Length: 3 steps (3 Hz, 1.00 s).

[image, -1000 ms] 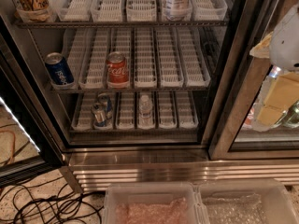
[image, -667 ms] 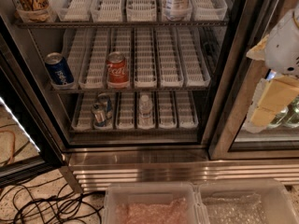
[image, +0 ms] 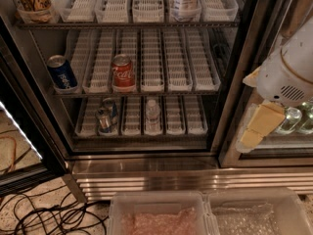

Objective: Pick redbull can from bottom shelf of fridge

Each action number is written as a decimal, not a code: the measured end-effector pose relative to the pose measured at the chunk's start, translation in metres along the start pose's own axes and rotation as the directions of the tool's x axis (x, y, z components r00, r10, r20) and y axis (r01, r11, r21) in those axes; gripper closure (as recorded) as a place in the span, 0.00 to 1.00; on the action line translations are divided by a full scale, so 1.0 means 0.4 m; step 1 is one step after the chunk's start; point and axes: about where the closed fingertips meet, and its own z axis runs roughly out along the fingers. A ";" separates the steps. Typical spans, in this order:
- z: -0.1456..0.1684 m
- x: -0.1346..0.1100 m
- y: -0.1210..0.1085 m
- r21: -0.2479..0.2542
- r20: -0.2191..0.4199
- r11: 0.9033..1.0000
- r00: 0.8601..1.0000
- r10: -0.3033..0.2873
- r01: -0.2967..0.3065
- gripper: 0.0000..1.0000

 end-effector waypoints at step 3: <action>0.146 -0.074 0.139 -0.132 0.093 0.984 0.987 0.131 -0.118 0.00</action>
Offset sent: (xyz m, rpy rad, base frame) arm -0.0292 0.0409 -0.0512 0.1795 0.1532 -0.0175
